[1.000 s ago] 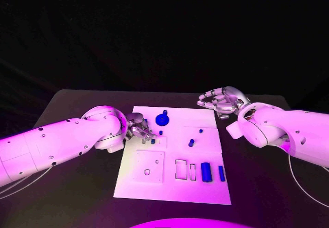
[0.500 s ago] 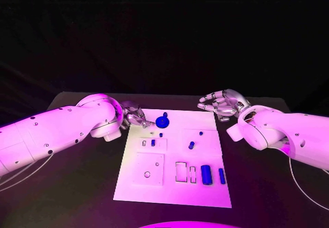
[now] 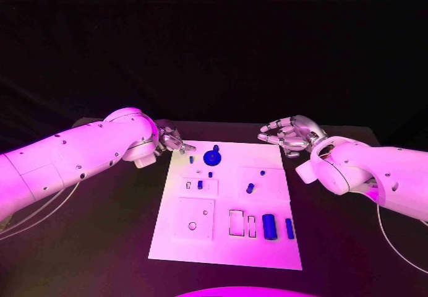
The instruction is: Assemble the parts on the task board
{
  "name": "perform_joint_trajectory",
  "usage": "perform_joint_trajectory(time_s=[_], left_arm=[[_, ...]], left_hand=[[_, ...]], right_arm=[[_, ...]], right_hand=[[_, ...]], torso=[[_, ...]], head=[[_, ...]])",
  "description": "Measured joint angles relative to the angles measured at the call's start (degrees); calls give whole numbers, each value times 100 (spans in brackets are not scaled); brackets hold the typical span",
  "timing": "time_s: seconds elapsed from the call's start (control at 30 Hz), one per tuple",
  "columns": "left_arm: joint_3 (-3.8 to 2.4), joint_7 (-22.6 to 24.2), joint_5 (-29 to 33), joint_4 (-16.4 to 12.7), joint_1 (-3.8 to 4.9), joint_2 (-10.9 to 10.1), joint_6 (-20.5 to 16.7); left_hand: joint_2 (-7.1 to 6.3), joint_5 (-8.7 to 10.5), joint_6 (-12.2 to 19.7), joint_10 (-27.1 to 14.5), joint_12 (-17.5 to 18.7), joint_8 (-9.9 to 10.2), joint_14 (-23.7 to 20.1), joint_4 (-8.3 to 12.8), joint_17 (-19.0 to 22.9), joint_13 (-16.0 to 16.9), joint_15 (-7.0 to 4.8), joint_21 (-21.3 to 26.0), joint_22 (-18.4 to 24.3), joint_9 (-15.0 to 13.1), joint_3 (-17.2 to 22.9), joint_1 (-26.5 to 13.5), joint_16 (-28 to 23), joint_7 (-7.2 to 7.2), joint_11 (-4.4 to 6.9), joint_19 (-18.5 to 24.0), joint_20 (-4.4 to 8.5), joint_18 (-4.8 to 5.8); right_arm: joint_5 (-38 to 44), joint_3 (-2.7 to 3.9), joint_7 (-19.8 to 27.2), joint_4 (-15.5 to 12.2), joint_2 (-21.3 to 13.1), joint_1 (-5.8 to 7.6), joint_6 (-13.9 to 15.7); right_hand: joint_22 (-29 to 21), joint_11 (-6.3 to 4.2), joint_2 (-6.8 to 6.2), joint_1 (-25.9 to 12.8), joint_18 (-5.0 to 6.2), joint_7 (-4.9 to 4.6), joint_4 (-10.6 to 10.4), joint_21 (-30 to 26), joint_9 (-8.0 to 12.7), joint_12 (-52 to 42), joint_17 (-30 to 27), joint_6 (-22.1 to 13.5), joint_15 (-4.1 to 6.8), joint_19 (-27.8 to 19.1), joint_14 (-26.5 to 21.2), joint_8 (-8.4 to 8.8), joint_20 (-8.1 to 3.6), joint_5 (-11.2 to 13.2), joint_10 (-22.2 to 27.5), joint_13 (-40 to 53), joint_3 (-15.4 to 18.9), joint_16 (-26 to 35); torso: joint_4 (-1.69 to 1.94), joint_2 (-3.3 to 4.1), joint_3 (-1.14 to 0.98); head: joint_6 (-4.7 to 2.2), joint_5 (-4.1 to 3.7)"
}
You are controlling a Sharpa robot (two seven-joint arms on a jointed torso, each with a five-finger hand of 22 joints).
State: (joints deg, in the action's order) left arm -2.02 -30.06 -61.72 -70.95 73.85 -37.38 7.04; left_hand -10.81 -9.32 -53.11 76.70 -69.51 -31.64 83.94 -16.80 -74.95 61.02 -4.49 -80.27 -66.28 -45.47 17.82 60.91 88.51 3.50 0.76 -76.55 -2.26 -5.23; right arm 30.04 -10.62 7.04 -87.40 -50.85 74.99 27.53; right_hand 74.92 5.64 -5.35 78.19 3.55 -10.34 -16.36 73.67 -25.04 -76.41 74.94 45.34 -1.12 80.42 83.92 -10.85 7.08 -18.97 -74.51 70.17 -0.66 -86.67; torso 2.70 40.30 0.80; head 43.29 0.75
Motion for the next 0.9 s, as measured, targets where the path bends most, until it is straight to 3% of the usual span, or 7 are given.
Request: perform_joint_trajectory(time_s=[0.4,0.6,0.9], left_arm=[[83,32,-67,614,32,344,385],[132,86,-84,744,33,484,470],[143,158,-97,859,32,606,504]], left_hand=[[28,0,8,-24,12,18,21,-3,1,-26,21,0,8,31,-11,28,0,8,-5,20,-20,0],[51,0,7,-24,12,42,21,-3,1,-37,21,23,21,43,-11,6,0,8,-5,20,-20,0],[93,0,7,-44,12,42,0,-3,1,-42,41,23,24,59,-11,3,0,8,-25,20,-20,0]], right_arm=[[0,0,-1,0,16,0,3],[0,0,-2,-7,16,0,4],[0,0,-2,-6,18,0,5]], right_hand=[[-1,0,0,0,-1,0,0,0,0,0,-1,0,0,0,0,0,0,0,0,0,0,0],[-1,0,0,0,-1,0,0,-16,4,0,-1,0,0,0,0,0,0,0,0,0,0,0],[-2,0,0,0,-1,0,0,-23,11,0,-2,0,0,0,0,0,0,0,0,0,0,0]], torso=[[-4,0,-1],[-5,11,5],[-2,15,9]], head=[[8,34],[12,38],[17,46]])
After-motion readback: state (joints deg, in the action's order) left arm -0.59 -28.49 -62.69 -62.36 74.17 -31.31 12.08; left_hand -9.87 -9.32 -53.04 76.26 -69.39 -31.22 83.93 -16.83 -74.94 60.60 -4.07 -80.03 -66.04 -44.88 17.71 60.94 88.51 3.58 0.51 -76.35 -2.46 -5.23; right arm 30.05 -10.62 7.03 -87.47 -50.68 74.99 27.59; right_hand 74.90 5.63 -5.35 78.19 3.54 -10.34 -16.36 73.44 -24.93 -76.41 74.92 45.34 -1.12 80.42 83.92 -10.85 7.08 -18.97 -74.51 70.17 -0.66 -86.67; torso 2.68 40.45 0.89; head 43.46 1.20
